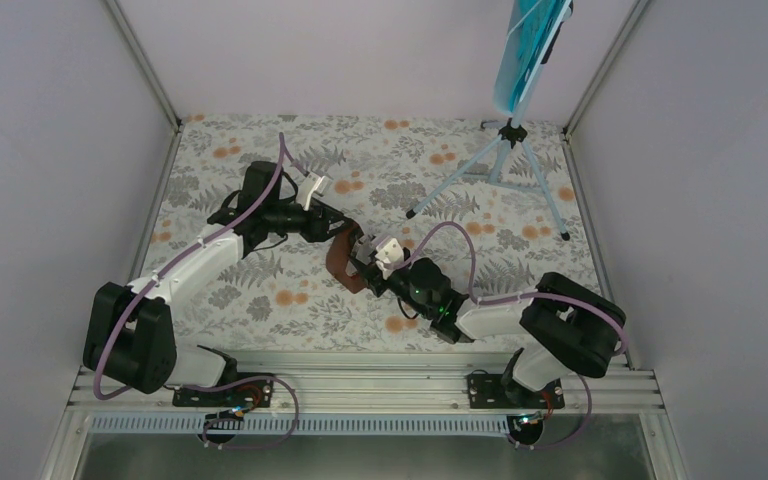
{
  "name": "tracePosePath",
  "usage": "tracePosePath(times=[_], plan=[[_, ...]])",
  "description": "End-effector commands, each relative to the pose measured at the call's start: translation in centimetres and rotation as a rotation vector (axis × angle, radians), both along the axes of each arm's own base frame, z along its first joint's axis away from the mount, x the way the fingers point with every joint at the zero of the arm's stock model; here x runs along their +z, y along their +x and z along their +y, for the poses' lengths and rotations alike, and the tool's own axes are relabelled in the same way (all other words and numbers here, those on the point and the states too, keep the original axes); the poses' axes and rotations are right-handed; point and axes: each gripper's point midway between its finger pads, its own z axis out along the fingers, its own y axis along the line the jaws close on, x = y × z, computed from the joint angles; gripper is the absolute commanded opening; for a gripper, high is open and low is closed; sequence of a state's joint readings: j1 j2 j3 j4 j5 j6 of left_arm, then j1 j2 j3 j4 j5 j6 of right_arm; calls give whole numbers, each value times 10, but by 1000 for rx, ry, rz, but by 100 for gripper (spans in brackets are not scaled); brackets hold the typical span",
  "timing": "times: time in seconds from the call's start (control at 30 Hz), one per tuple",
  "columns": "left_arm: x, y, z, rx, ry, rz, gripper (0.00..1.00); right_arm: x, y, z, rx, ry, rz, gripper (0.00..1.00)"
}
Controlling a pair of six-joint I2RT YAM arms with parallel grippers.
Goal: Pack up the instrument practice props
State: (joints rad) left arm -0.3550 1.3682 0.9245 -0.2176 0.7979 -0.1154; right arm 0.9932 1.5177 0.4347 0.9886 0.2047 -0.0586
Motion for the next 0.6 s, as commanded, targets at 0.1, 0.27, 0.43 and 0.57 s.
tracePosePath(times=[0.1,0.27,0.43,0.57], plan=[[-19,-4,5,1,48,46,44,4,2,-8,-1,-26,-31,48],[-17,-4,6,3,48,38,44,6,-8,-10,36,-7,-2,48],[-16,-4,6,4,49,31,50,10,-3,-12,29,-14,-17,48],[-12,-3,7,11,52,15,57,9,-3,-7,51,-17,-19,49]])
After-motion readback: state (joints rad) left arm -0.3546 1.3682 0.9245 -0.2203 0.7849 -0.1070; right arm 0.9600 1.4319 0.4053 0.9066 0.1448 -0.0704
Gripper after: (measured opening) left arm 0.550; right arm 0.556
